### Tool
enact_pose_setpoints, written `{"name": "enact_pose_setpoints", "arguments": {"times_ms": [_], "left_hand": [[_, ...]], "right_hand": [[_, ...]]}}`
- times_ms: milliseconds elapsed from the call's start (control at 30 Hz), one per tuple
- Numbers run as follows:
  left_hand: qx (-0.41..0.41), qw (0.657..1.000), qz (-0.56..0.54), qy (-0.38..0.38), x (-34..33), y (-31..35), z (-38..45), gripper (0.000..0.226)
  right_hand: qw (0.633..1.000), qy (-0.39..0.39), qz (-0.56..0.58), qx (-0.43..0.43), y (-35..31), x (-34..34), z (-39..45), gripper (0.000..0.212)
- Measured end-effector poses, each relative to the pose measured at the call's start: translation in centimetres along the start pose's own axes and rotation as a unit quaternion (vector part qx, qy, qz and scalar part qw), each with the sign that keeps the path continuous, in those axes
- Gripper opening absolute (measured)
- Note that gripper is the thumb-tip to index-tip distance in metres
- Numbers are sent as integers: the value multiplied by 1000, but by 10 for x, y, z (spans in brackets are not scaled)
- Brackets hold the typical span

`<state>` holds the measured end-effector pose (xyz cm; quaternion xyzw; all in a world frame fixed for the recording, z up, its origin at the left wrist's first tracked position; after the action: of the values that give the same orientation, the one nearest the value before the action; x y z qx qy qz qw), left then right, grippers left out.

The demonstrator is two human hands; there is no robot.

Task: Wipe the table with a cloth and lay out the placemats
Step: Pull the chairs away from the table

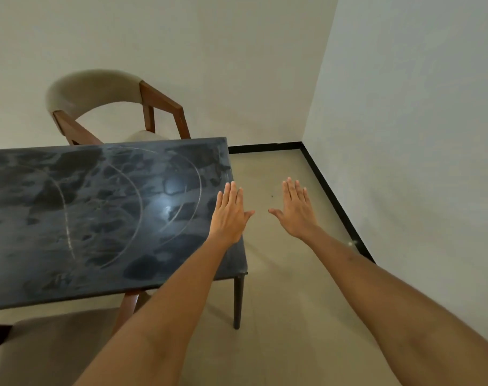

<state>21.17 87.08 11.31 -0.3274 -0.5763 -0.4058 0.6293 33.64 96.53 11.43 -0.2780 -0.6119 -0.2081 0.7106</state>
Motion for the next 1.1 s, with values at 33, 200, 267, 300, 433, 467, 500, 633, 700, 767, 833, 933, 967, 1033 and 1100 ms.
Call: {"name": "enact_pose_setpoints", "arguments": {"times_ms": [33, 200, 267, 300, 433, 467, 500, 633, 700, 767, 833, 933, 967, 1033, 1100], "left_hand": [[6, 1000, 1, 0, 0, 4, 16, 73], [15, 999, 32, 1, -1, 13, 99, 74], [33, 999, 26, 3, -3, 15, 140, 74], [37, 999, 28, 5, -4, 17, 159, 74], [56, 997, 43, 14, -11, 32, 253, 73], [68, 997, 41, 19, -11, 33, 273, 74], [80, 996, 35, 18, -12, 36, 297, 74], [115, 992, 31, 32, -12, 43, 378, 74], [124, 991, 38, 28, -15, 41, 417, 73], [149, 988, 39, 27, -22, 30, 452, 74], [171, 984, 47, 25, -30, 15, 487, 74], [195, 979, 61, 21, -45, -9, 551, 74], [203, 977, 58, 20, -48, -17, 569, 74], [232, 971, 51, 11, -56, -39, 610, 74], [260, 964, 50, 9, -61, -65, 648, 74]], "right_hand": [[1000, -1, 0, 6, 9, 2, 14, 85], [1000, -5, -2, 29, 58, 14, 88, 86], [999, -3, -9, 47, 81, 19, 131, 85], [998, -3, -18, 56, 91, 22, 150, 85], [996, -1, -25, 84, 144, 35, 246, 85], [996, -2, -24, 89, 153, 37, 265, 85], [995, -11, -21, 98, 162, 37, 288, 84], [987, -33, -47, 149, 194, 34, 373, 85], [986, -40, -39, 156, 207, 32, 419, 84], [983, -46, -34, 177, 210, 25, 461, 84], [978, -49, -31, 201, 209, 19, 502, 84], [972, -43, -28, 231, 214, 8, 578, 83], [970, -45, -32, 237, 217, 3, 601, 83], [967, -60, -40, 246, 223, -11, 657, 83], [962, -78, -46, 256, 222, -21, 714, 84]]}}
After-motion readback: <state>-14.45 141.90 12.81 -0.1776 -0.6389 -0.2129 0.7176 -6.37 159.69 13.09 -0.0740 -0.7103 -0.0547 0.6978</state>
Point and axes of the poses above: each hand's wrist, its own z-axis towards the middle knuckle, its own x-axis out of the back of the hand, y = z × x, the point moved 10 cm from there along z, towards the middle knuckle, and after that the axes turned 9 degrees about x, right-handed, at the moved point
